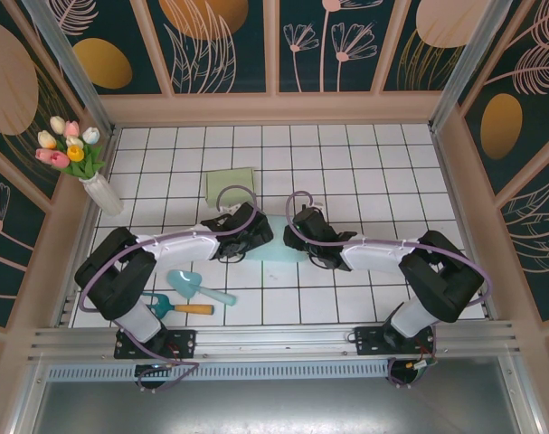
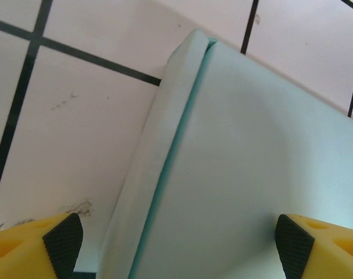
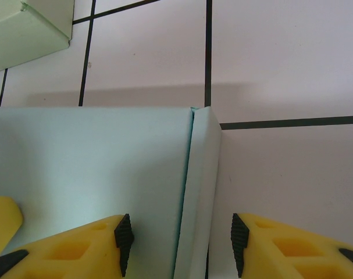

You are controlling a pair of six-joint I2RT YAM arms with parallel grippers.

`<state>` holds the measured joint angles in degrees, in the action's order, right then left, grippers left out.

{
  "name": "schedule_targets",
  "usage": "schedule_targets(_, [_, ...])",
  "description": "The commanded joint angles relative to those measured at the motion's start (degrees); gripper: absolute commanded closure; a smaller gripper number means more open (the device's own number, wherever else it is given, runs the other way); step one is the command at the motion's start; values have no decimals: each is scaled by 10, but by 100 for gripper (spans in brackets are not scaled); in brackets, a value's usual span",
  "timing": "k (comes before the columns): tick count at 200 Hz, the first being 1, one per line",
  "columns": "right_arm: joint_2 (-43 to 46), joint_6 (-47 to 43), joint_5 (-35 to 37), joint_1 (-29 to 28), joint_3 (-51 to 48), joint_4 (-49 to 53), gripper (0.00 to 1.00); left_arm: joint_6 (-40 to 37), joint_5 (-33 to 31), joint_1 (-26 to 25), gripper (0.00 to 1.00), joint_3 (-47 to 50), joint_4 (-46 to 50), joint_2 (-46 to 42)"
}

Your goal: Fold the paper box

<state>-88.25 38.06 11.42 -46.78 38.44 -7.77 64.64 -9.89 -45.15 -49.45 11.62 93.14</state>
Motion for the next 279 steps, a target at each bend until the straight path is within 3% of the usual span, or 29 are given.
schedule_targets(1, [-3,10,-8,2,-15,7,48,25,-1,-4,11,-6,40,-21])
schedule_targets(103, [-3,9,-7,2,-22,6,48,85,1,-7,11,-58,125,-5])
schedule_targets(201, [-10,13,-8,3,-30,-2,49,113,53,-12,18,-54,91,31])
schedule_targets(279, [2,12,-11,2,-36,2,48,108,23,-13,24,-49,94,39])
